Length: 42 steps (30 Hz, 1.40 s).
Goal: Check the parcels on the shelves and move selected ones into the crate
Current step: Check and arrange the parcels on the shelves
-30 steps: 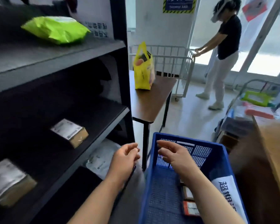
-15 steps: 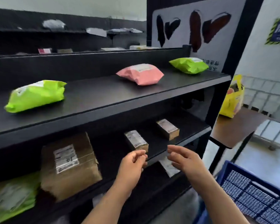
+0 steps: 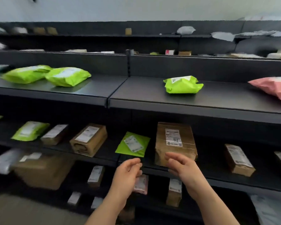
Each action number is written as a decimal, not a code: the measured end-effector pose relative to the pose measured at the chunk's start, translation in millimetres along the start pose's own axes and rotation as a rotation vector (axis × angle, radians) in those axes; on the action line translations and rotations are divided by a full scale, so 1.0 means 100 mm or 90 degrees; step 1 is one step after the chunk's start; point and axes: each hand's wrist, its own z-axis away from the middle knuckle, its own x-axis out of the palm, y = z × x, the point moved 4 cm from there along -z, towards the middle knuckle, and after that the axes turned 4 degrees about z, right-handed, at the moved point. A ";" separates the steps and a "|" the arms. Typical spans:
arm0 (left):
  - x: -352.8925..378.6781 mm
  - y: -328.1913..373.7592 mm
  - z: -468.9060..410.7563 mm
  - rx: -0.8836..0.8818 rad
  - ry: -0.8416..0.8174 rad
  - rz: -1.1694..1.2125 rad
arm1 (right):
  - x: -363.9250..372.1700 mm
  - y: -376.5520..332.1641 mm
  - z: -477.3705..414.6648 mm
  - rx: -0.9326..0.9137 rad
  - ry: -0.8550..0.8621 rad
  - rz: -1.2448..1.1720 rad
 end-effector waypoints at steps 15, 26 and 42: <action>-3.54 0.32 -0.30 0.023 0.257 0.082 | 3.49 -0.83 -0.42 -0.006 -0.209 0.021; -5.41 0.37 -0.70 0.026 0.344 0.076 | 5.43 -1.04 -0.65 0.022 -0.290 0.032; -6.43 0.37 -2.74 -0.047 0.344 0.125 | 6.86 -0.86 -2.57 0.109 -0.223 0.006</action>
